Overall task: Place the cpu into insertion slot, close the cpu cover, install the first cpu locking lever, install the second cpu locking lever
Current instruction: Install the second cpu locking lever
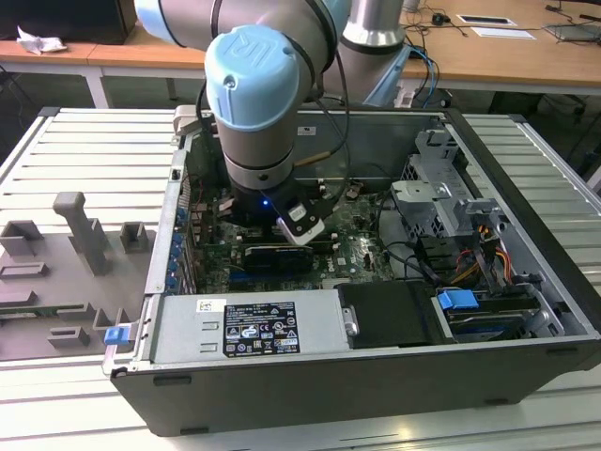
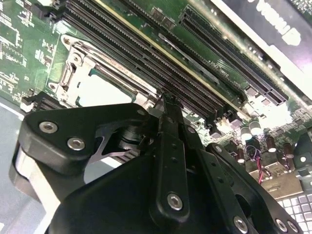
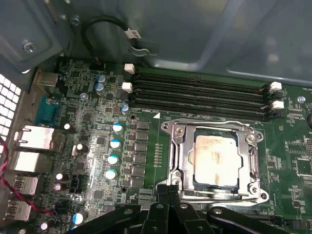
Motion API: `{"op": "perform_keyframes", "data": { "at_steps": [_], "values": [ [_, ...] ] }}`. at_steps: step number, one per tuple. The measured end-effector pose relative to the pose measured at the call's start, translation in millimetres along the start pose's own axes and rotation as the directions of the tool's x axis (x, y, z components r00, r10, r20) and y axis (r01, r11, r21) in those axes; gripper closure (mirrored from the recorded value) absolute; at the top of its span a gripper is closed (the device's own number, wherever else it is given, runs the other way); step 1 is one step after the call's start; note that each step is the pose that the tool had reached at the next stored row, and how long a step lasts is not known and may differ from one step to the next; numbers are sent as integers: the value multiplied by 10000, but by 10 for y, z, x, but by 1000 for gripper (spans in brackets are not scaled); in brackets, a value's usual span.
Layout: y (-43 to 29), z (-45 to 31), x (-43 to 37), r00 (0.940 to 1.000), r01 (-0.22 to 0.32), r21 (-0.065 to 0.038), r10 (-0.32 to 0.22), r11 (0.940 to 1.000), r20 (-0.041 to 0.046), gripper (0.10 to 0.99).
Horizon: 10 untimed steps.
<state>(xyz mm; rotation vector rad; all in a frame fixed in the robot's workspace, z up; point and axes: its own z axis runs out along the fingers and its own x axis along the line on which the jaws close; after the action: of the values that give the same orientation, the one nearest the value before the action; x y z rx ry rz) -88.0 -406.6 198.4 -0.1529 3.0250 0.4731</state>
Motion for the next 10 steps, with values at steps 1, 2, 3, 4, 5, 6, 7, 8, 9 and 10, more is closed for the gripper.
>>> {"op": "perform_keyframes", "data": {
  "at_steps": [1, 2, 3, 4, 5, 6, 7, 8, 9, 10],
  "values": [
    [1, 1, 13, 10000, 13, -22, -13, 10000, 7, 980],
    [1, 6, 37, 10000, 40, -70, -40, 10000, 26, 980],
    [1, 12, 53, 10000, 62, -98, -62, 9999, 43, 980],
    [0, 26, 56, 9999, 91, -120, -91, 9999, 49, 980],
    [1, 40, 57, 9999, 109, -135, -108, 9999, 47, 980],
    [2, 46, 58, 9999, 118, -139, -118, 9998, 44, 980],
    [5, 51, 58, 9999, 127, -141, -127, 9998, 40, 980],
    [6, 63, 59, 9999, 158, -156, -158, 9998, 37, 980],
    [5, 56, 60, 9999, 158, -157, -157, 9998, 41, 980],
    [35, -38, 51, 9999, 159, -159, -158, 9997, 41, 980]
  ]
}}
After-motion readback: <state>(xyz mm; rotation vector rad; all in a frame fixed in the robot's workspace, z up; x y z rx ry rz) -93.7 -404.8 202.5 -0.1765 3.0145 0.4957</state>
